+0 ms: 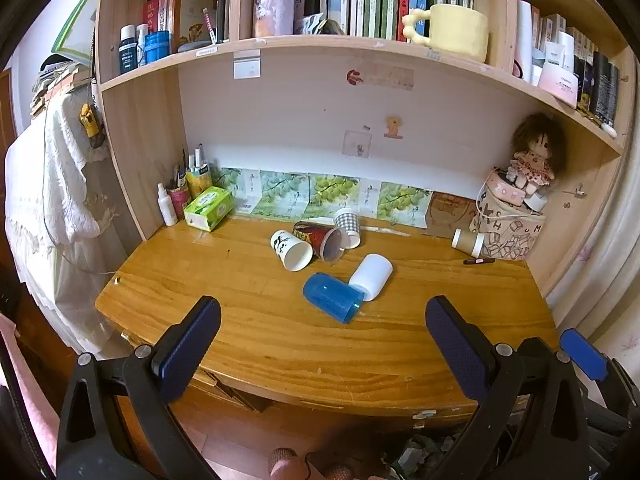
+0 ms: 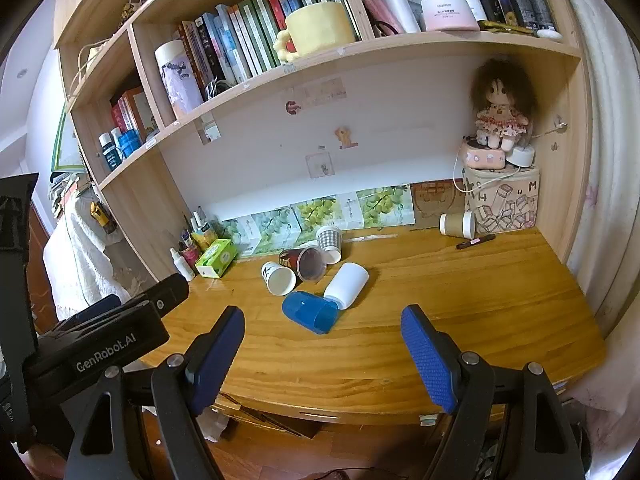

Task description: Flip cup upright

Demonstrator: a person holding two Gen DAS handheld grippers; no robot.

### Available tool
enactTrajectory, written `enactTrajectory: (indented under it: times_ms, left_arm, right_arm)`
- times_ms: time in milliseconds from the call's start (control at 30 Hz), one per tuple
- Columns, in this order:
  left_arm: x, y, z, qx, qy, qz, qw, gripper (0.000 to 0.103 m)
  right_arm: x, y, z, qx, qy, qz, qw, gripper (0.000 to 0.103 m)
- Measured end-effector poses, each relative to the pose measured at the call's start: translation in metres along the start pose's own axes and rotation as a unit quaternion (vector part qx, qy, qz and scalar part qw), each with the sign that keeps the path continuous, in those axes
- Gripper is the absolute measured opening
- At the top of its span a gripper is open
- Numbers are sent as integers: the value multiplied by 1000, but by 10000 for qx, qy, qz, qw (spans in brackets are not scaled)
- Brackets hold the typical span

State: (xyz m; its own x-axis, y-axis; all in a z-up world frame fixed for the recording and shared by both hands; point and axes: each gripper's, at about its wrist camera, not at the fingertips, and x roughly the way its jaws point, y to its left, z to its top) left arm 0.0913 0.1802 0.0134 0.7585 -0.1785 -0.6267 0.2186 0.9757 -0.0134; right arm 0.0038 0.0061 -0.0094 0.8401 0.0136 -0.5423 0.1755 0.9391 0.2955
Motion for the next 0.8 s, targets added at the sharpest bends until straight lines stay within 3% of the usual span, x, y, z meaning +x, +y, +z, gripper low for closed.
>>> enactTrajectory:
  times_ms: [800]
  left_arm:
    - [-8, 4, -11, -10, 32, 201, 9998, 102]
  right_arm:
    - [1, 1, -1, 5, 179, 182, 9997, 81]
